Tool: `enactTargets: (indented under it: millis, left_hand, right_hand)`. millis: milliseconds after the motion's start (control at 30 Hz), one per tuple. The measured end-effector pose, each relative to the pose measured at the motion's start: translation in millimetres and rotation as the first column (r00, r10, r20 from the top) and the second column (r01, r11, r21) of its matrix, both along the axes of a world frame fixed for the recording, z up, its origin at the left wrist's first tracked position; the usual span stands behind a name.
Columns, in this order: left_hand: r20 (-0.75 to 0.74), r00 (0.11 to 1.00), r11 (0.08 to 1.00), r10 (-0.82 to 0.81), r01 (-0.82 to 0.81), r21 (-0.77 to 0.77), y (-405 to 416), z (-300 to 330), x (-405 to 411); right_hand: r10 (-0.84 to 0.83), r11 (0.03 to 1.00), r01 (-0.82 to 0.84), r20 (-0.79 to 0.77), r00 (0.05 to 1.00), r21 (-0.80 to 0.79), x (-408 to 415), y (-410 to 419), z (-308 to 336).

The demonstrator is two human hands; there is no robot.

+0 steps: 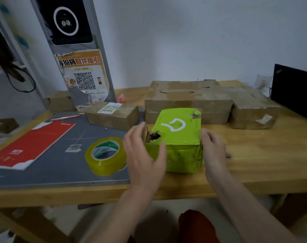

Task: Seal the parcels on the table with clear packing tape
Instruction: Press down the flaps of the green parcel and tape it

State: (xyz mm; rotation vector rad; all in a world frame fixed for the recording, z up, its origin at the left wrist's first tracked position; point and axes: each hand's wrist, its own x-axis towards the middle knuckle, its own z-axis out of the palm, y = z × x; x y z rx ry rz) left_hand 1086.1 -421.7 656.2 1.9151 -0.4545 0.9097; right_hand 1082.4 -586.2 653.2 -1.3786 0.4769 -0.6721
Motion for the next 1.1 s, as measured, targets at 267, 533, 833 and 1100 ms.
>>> enactTargets:
  millis: [267, 533, 833, 1100]
  left_hand:
    - [-0.363, 0.929, 0.984, -0.075, 0.01, -0.177, 9.1, -0.4, 26.4]
    - [0.185, 0.983, 0.953, 0.0, -0.056, 0.296, 12.3, -21.0, 18.3]
    - [0.079, 0.988, 0.961, -0.132, 0.108, 0.253, 17.7, -22.9, 7.8]
    - [0.037, 0.97, 0.877, -0.239, 0.199, 0.438, 11.7, -15.4, 24.3]
  right_hand:
    - [0.062, 0.996, -0.064, -0.03, 0.998, -0.067, 5.0, 0.5, 7.0]
    - [0.046, 0.972, -0.055, -0.046, 0.998, -0.23, 19.1, -2.3, 9.0]
    - [0.04, 0.97, -0.036, 0.011, 0.999, -0.238, 29.6, -6.0, 9.5]
    - [-0.012, 0.925, 0.001, -0.028, 1.0, -0.38, 43.5, -17.6, 18.5]
